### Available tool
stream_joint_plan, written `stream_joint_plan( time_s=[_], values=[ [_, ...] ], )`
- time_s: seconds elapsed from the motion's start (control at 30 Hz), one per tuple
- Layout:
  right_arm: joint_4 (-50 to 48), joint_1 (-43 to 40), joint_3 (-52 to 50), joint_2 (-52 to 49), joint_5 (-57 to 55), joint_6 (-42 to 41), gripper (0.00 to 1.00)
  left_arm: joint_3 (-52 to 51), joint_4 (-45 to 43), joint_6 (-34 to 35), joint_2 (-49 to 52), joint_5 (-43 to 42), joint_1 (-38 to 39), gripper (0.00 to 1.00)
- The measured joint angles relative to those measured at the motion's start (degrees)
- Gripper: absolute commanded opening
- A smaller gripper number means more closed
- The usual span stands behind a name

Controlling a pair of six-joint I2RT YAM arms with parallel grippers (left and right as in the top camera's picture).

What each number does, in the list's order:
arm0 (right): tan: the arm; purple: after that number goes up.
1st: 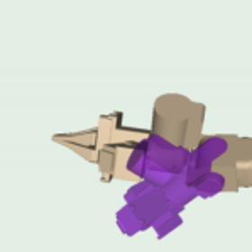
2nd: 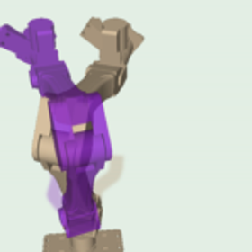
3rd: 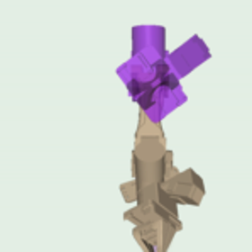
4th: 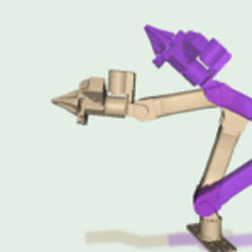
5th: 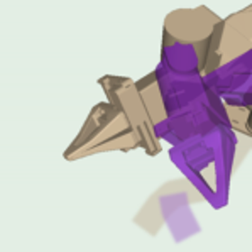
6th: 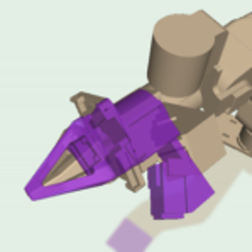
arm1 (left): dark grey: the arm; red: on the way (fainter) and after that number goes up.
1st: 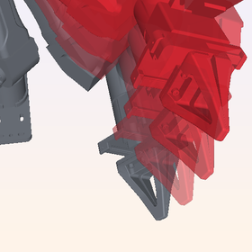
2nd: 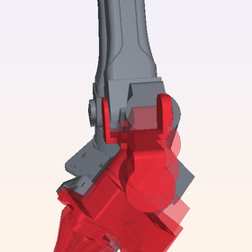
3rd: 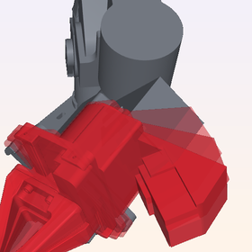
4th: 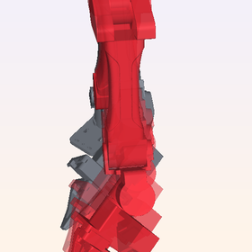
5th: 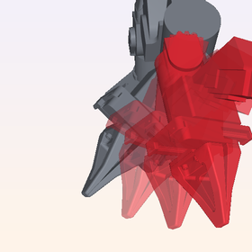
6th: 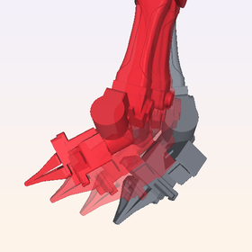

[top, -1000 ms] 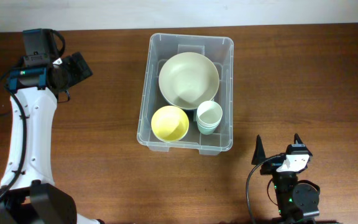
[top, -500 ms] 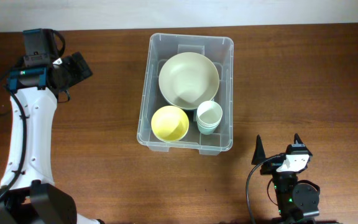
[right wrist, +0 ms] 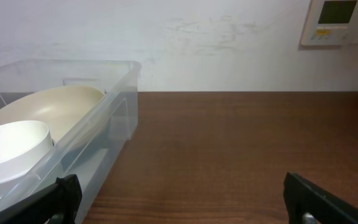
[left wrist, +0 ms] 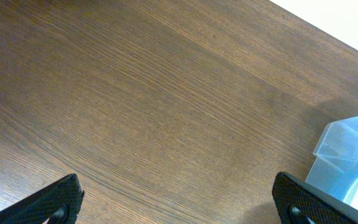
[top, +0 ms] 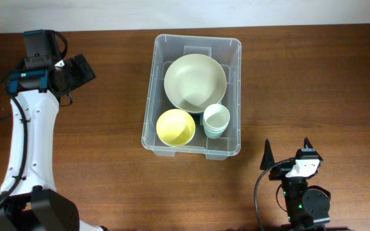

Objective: Pack container

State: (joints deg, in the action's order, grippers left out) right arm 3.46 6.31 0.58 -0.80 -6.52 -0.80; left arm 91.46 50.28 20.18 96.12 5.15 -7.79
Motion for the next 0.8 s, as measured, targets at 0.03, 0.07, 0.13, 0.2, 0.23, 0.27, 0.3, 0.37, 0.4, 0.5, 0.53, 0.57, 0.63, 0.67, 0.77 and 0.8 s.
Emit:
stream_joint_plan(
  time_s=[0.03,0.07,0.13,0.2,0.23,0.27,0.3,0.37,0.4,0.5,0.53,0.57,0.63,0.67,0.77,0.8],
  values=[
    [0.00,0.00,0.00,0.00,0.00,0.00,0.99,0.00,0.00,0.00,0.00,-0.11,0.00,1.00],
    [0.00,0.00,0.00,0.00,0.00,0.00,0.99,0.00,0.00,0.00,-0.11,-0.22,0.00,1.00],
    [0.02,0.00,0.00,0.00,0.02,-0.02,0.99,-0.02,0.28,0.00,-1.36,-0.76,0.00,1.00],
    [0.02,0.00,0.00,0.00,0.02,-0.04,0.99,-0.22,1.90,-0.02,-5.29,-1.51,-0.02,1.00],
    [0.02,0.00,0.00,0.02,0.04,-0.02,0.99,-0.33,2.56,0.00,-7.85,-1.84,0.00,1.00],
    [0.02,0.00,0.00,0.00,0.13,-0.02,0.99,-0.35,2.91,0.00,-13.29,-2.29,0.00,0.99],
    [0.02,0.00,0.00,0.02,0.15,0.00,0.99,-0.31,2.89,0.00,-17.79,-2.73,0.00,1.00],
    [0.02,0.00,0.00,0.00,0.17,0.00,0.99,-0.22,3.08,0.00,-25.53,-3.04,0.00,1.00],
    [0.02,0.00,0.00,0.00,0.17,-0.02,0.99,-0.09,3.02,0.00,-30.62,-3.21,0.00,1.00],
    [0.04,0.00,0.00,0.00,0.17,-0.02,0.99,0.44,3.06,0.00,-43.25,-3.30,0.00,1.00],
    [0.04,0.00,0.00,0.00,0.17,0.00,0.99,0.68,3.52,0.00,-47.87,-3.30,0.00,0.99],
    [0.07,0.00,0.00,0.00,0.17,-0.02,0.99,0.98,4.07,0.00,-51.17,-3.32,0.00,1.00],
    [0.04,0.00,0.00,0.02,0.20,0.00,0.99,1.68,6.88,-0.02,-59.47,-3.23,0.00,1.00],
    [0.04,0.00,0.00,0.00,0.17,-0.02,0.99,1.79,8.15,0.00,-61.72,-3.21,0.00,1.00],
    [0.02,0.00,0.00,0.02,0.20,0.00,0.99,1.86,13.84,0.00,-68.37,-2.54,0.00,1.00],
    [0.07,0.00,0.00,0.00,0.20,-0.02,0.99,1.84,15.63,0.00,-69.48,-2.27,0.00,1.00]
  ],
)
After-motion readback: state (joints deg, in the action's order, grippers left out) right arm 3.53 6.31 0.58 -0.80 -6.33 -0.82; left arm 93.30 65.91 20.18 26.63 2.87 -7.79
